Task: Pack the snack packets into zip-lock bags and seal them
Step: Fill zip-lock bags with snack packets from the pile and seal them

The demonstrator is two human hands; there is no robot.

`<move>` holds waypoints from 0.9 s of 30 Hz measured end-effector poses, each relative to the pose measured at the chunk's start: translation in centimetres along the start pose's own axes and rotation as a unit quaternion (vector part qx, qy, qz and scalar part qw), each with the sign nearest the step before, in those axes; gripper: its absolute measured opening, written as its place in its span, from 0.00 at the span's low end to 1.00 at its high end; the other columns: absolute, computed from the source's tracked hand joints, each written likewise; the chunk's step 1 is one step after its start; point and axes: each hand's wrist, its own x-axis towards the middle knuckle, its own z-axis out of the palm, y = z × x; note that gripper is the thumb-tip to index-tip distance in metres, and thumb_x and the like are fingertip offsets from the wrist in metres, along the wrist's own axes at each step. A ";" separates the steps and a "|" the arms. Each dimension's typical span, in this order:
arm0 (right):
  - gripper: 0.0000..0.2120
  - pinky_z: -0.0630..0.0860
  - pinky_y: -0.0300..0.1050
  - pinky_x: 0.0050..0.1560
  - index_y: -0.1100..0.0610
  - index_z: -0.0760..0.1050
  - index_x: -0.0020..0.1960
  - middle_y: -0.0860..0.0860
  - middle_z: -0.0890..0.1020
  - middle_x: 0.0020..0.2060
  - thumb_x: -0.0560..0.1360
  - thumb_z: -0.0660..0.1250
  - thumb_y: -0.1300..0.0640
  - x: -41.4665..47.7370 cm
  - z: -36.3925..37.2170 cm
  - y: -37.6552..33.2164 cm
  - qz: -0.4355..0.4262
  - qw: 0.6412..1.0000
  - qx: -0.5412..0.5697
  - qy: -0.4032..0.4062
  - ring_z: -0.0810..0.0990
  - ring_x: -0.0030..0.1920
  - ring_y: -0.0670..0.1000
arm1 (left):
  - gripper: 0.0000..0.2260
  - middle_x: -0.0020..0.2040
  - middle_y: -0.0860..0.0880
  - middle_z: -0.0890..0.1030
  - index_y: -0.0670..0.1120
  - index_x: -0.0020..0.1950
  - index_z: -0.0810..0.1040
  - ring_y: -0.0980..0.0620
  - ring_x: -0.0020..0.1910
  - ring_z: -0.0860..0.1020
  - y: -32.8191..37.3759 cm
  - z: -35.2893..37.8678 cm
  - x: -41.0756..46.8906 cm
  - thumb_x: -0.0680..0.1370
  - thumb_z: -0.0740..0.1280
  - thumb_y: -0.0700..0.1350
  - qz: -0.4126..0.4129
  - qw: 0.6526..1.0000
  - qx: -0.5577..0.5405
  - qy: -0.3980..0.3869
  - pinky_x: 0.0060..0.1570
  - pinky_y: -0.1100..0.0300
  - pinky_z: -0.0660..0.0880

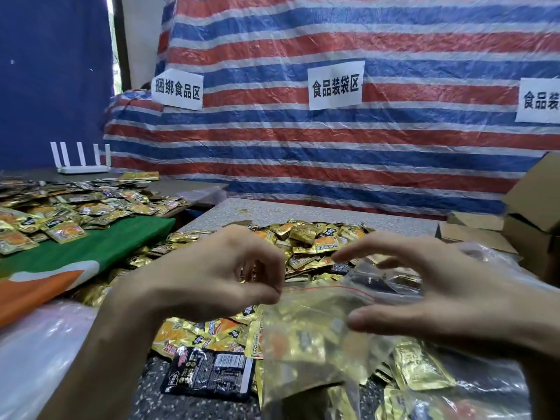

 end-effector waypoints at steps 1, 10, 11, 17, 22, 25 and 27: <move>0.32 0.71 0.34 0.63 0.33 0.73 0.63 0.29 0.75 0.61 0.60 0.68 0.25 0.3 0.6 -0.4 -0.015 1.000 -0.007 0.004 0.71 0.63 0.30 | 0.04 0.37 0.56 0.80 0.51 0.39 0.82 0.55 0.40 0.78 0.3 0.2 0.1 0.75 0.71 0.46 0.020 1.000 -0.004 0.004 0.40 0.63 0.73; 0.02 0.78 0.49 0.48 0.47 0.82 0.45 0.42 0.84 0.39 0.74 0.71 0.51 2.5 3.8 -2.1 -0.087 0.994 0.007 0.064 0.82 0.44 0.42 | 0.03 0.34 0.55 0.79 0.47 0.39 0.81 0.55 0.37 0.77 1.0 0.4 0.0 0.72 0.69 0.42 0.061 0.998 0.005 0.020 0.38 0.61 0.72; 0.03 0.78 0.49 0.47 0.48 0.82 0.45 0.42 0.83 0.39 0.74 0.70 0.50 2.5 3.9 -2.1 -0.088 0.994 0.003 0.067 0.82 0.44 0.43 | 0.03 0.34 0.55 0.78 0.48 0.38 0.81 0.55 0.36 0.76 1.0 0.4 0.0 0.72 0.69 0.42 0.062 0.998 0.009 0.022 0.38 0.62 0.71; 0.05 0.77 0.50 0.43 0.45 0.77 0.42 0.40 0.79 0.35 0.71 0.65 0.46 2.5 3.9 -2.2 -0.090 0.994 -0.015 0.057 0.78 0.40 0.43 | 0.05 0.33 0.55 0.78 0.53 0.37 0.79 0.54 0.36 0.76 1.4 0.5 0.0 0.72 0.69 0.44 0.061 0.998 0.001 0.021 0.38 0.60 0.72; 0.03 0.76 0.55 0.42 0.43 0.72 0.42 0.43 0.78 0.35 0.70 0.63 0.45 2.5 4.4 -2.2 -0.094 0.992 -0.049 0.068 0.77 0.39 0.46 | 0.10 0.32 0.47 0.76 0.47 0.38 0.81 0.50 0.33 0.73 0.8 0.5 0.1 0.78 0.69 0.49 0.028 0.999 -0.032 -0.032 0.34 0.49 0.69; 0.02 0.76 0.53 0.42 0.41 0.73 0.42 0.42 0.79 0.36 0.72 0.66 0.47 2.7 4.7 -2.1 -0.095 0.991 -0.041 0.084 0.78 0.40 0.45 | 0.11 0.32 0.45 0.77 0.45 0.41 0.84 0.47 0.32 0.73 0.6 0.4 0.1 0.79 0.68 0.49 0.034 0.997 -0.059 -0.040 0.33 0.46 0.69; 0.03 0.76 0.48 0.42 0.42 0.76 0.41 0.41 0.80 0.36 0.73 0.69 0.47 2.8 4.5 -1.8 -0.099 0.992 -0.007 0.074 0.78 0.40 0.44 | 0.10 0.31 0.44 0.78 0.46 0.42 0.85 0.44 0.31 0.75 0.4 0.3 0.1 0.78 0.69 0.49 0.047 0.996 -0.068 -0.029 0.33 0.43 0.69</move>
